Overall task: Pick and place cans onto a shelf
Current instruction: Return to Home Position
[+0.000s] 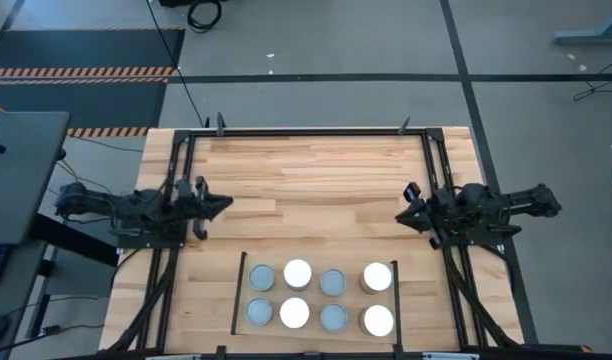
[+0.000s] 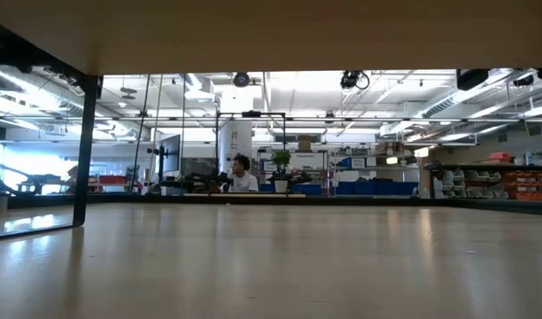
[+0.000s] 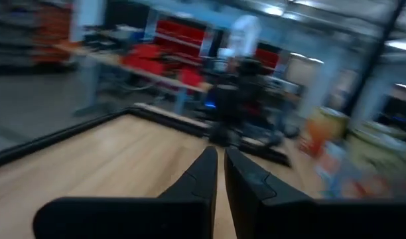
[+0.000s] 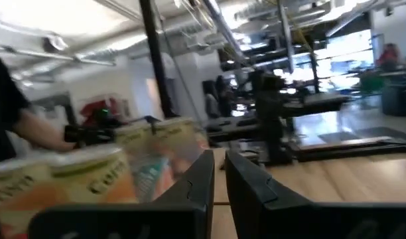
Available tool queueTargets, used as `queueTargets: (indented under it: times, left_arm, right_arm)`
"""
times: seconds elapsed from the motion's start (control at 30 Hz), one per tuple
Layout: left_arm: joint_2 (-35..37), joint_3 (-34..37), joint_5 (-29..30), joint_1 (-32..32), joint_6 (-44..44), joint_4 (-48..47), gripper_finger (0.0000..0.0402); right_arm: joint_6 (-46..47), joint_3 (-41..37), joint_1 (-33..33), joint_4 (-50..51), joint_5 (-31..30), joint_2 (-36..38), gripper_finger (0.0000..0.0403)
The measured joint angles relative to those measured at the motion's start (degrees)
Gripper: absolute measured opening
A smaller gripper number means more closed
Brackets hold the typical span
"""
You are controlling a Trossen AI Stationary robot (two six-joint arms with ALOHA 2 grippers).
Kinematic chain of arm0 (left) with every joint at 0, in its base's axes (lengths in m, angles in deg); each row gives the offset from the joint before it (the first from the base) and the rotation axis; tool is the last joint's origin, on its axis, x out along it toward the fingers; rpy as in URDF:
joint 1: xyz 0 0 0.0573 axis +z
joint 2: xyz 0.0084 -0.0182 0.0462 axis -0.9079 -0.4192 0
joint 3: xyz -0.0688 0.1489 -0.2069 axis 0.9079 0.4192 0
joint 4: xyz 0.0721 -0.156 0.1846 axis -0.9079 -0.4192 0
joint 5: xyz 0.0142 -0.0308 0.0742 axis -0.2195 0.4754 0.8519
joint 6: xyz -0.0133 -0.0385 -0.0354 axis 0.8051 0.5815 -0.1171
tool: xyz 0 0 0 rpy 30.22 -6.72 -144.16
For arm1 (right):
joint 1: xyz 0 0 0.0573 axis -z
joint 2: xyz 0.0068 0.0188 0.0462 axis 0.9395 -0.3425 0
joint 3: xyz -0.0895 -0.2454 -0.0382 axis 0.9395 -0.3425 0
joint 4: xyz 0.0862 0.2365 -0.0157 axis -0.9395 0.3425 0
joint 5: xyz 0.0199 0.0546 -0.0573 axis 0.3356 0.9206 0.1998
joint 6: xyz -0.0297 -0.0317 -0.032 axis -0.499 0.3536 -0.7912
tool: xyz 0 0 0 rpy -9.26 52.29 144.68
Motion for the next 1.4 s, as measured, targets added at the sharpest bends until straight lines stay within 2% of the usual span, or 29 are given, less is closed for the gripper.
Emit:
queueTargets:
  times: [0.07,0.13,0.27,0.5,0.6,0.8,0.97,1.1,1.4]
  left_arm:
    - [1.0,2.8,-3.4,0.0,-1.4,2.6,0.0033]
    - [1.7,5.9,-3.8,0.0,-0.6,5.7,0.0031]
    - [2.1,5.9,-3.5,0.0,-4.0,4.8,0.003]
    - [2.2,5.9,-3.3,0.0,-11.9,4.5,0.0036]
    - [2.2,5.9,-5.6,0.0,-14.8,4.3,0.0036]
    - [2.5,6.0,-7.5,0.1,-15.6,4.0,0.0036]
    - [2.4,6.1,-15.6,1.3,-19.6,0.7,0.0036]
    - [2.4,6.1,-15.8,1.5,-20.1,-4.4,0.0036]
    - [2.4,6.1,-15.9,1.4,-20.1,-5.0,0.0036]
  right_arm:
    - [-1.6,0.0,0.3,1.1,-0.8,-0.2,0.0046]
    - [-2.3,0.0,0.6,4.7,-2.7,-0.3,0.0045]
    - [2.3,0.0,1.5,13.4,-7.6,-0.7,0.0044]
    - [-3.1,0.0,1.7,13.0,-7.8,-3.1,0.0045]
    - [-3.0,0.0,1.7,12.9,-7.8,-3.2,0.0045]
    - [-2.8,0.0,1.7,12.9,-7.8,-3.2,0.0044]
    - [-2.8,0.0,1.7,12.9,-7.8,-3.2,0.0044]
    - [-2.8,0.0,1.7,12.9,-7.8,-3.2,0.0044]
    - [-2.8,0.0,1.7,12.9,-7.8,-3.2,0.0044]
